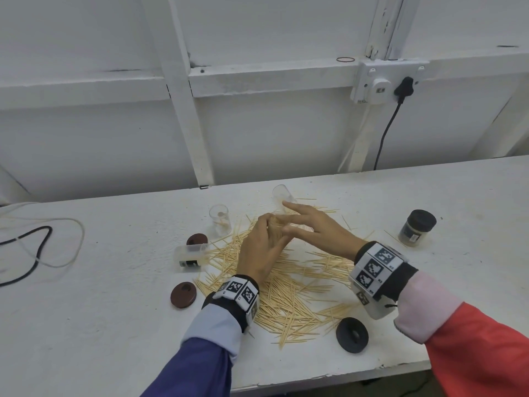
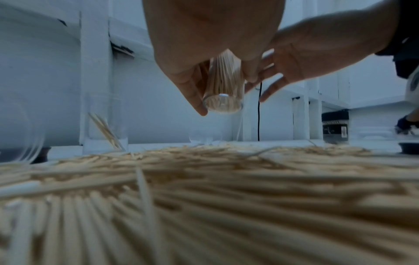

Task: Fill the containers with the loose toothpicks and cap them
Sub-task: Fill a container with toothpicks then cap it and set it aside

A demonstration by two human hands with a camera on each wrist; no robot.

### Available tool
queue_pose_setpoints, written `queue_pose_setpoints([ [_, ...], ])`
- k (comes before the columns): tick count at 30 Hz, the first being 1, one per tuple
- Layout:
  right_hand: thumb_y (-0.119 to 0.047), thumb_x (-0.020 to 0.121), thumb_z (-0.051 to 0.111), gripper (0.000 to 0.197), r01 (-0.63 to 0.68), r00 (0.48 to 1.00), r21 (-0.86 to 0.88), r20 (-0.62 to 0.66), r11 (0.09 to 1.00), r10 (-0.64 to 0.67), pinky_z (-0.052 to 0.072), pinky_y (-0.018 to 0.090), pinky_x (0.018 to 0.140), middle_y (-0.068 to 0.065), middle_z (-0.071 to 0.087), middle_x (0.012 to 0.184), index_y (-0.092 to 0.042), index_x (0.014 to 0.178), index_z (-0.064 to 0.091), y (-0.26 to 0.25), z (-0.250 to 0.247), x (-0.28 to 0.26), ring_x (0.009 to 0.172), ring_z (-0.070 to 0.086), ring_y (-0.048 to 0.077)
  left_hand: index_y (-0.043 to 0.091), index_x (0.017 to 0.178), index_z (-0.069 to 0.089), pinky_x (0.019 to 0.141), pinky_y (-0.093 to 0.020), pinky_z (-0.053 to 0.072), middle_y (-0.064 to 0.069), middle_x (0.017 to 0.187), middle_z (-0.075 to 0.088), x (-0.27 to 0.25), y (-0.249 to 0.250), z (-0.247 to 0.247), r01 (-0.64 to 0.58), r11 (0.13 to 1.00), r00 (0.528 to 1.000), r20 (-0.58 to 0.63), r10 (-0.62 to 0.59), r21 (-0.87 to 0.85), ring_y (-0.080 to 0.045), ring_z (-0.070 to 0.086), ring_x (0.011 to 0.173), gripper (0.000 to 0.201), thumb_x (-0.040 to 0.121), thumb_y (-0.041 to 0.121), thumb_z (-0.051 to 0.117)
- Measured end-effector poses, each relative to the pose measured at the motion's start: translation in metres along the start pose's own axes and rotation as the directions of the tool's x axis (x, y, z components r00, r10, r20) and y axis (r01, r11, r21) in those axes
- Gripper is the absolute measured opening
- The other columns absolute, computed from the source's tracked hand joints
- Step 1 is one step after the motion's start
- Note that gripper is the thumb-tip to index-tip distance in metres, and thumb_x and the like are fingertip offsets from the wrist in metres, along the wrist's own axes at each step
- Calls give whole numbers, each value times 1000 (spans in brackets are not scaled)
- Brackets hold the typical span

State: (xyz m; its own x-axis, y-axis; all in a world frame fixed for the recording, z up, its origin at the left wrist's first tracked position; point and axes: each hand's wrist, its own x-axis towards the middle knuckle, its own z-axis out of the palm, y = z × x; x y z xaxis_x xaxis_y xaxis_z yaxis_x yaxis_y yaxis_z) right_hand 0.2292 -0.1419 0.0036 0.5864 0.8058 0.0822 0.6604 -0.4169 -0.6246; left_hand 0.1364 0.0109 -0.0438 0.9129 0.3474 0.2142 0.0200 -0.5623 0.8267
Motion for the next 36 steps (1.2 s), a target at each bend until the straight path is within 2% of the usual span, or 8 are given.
queue_pose_setpoints([
  [5,-51,94,47,49,15,991,188,-130,982,10,41,21,99,-16,50,139,-37,141,47,7,-8,-2,126,45,-3,20,138,42,88,-23,43,4,126,60,1,1,0,-13,997,1000,-18,14,78,-11,57,109,68,85,54,66],
  [8,-50,93,49,49,-47,989,221,-127,974,77,46,24,95,-12,57,131,-34,140,48,11,-9,0,116,52,-2,21,136,44,89,-21,43,7,125,59,0,2,-7,-9,997,998,-56,14,82,-9,57,109,66,83,52,69],
  [14,-35,95,59,42,-75,995,131,70,988,67,47,27,92,-7,60,125,-26,136,53,5,4,19,109,56,6,25,126,49,91,-33,52,10,115,63,-4,-4,-39,13,998,982,-189,-3,54,-9,60,104,61,78,53,74],
  [20,-21,89,68,27,146,937,-18,323,989,-132,51,28,79,-3,69,105,-20,116,67,-40,40,55,90,63,10,25,121,52,88,-35,54,10,109,64,-8,-19,-101,73,997,909,-413,-59,19,-8,62,100,53,78,44,78],
  [24,-23,88,64,33,398,809,-154,524,904,-267,48,32,79,-3,64,115,-21,121,64,-71,78,64,96,59,12,24,118,53,89,-35,53,9,107,64,-21,-39,-137,129,991,867,-488,-102,21,-10,61,100,48,79,37,79],
  [27,-21,90,59,43,522,751,-193,567,831,-339,44,32,80,0,55,128,-21,133,54,-93,105,67,113,51,17,24,117,53,89,-34,51,9,105,64,-33,-52,-153,186,982,842,-519,-147,24,-12,61,99,47,79,32,80],
  [30,-22,92,56,45,614,719,-246,567,750,-402,49,38,82,4,50,138,-18,137,51,-105,129,72,126,43,21,22,118,53,88,-35,50,8,105,63,-41,-62,-162,224,974,822,-543,-169,37,-14,60,98,48,79,31,80],
  [36,-29,91,63,27,640,735,-308,512,704,-444,38,33,68,7,62,113,-12,110,56,-109,155,84,126,45,26,24,117,53,91,-34,49,13,103,62,-47,-73,-169,283,959,820,-523,-231,20,-13,58,102,48,77,30,80],
])
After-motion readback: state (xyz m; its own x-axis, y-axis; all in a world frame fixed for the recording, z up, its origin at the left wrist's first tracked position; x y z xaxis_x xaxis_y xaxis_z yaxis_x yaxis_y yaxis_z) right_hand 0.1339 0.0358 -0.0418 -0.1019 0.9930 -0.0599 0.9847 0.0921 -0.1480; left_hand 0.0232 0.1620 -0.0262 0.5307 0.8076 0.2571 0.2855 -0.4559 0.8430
